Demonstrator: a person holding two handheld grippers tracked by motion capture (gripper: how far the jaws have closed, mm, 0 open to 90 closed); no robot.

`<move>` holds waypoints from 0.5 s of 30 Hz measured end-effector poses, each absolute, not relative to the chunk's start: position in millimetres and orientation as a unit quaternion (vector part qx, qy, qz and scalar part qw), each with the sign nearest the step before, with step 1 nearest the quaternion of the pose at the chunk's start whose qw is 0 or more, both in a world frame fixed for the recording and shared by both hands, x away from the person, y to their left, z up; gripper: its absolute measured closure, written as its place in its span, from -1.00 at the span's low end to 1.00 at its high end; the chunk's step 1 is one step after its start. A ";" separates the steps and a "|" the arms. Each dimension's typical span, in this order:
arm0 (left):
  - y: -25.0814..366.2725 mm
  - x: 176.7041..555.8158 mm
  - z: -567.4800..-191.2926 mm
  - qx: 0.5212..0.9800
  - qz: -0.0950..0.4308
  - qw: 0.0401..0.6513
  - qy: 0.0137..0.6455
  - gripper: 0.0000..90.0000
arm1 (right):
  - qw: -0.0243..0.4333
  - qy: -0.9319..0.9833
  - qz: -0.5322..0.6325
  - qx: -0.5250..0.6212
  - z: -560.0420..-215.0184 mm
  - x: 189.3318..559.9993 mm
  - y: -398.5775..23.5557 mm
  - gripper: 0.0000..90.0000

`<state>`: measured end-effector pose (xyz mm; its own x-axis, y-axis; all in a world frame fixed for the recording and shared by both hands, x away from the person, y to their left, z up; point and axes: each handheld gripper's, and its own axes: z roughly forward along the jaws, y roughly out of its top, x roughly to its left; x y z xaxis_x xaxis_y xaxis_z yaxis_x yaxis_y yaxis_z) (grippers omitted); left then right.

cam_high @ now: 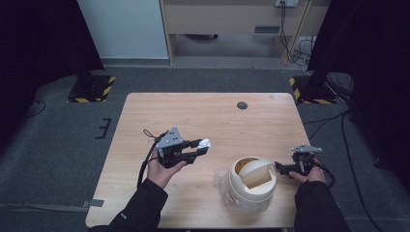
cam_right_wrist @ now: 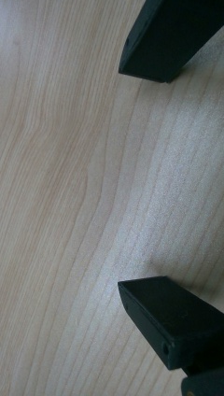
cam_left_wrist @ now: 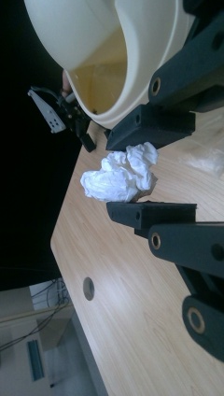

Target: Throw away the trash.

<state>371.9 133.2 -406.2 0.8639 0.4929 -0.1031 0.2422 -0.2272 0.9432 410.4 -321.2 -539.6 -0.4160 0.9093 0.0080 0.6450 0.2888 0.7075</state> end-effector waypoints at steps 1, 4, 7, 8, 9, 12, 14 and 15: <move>132.0 371.1 -405.0 0.775 0.108 0.577 0.235 0.42 | 0.203 0.776 0.324 0.501 -539.6 410.3 -321.1 -0.99; 128.1 368.1 -401.4 0.772 0.103 0.584 0.228 0.42 | 0.204 0.776 0.324 0.501 -539.6 410.3 -321.1 -0.99; 124.4 365.5 -397.8 0.773 0.102 0.587 0.219 0.42 | 0.203 0.776 0.324 0.501 -539.6 410.3 -321.1 -0.99; 123.0 364.5 -396.6 0.774 0.101 0.587 0.216 0.42 | 0.203 0.776 0.324 0.501 -539.6 410.3 -321.1 -0.99; 121.6 363.5 -395.7 0.774 0.102 0.587 0.213 0.41 | 0.203 0.776 0.324 0.501 -539.6 410.3 -321.1 -0.99; 118.0 361.5 -394.4 0.773 0.099 0.591 0.208 0.41 | 0.203 0.776 0.324 0.501 -539.6 410.3 -321.1 -0.99; 115.9 360.7 -394.1 0.774 0.096 0.592 0.205 0.41 | 0.204 0.776 0.324 0.501 -539.6 410.3 -321.1 -0.99; 114.5 360.2 -394.0 0.773 0.093 0.593 0.205 0.41 | 0.203 0.776 0.324 0.501 -539.6 410.3 -321.1 -0.99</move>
<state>360.2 114.5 -394.0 0.8990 0.4267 -0.0986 0.2059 -0.2130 0.9551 410.3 -321.1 -539.6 -0.4149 0.9098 0.0092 0.6459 0.2874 0.7072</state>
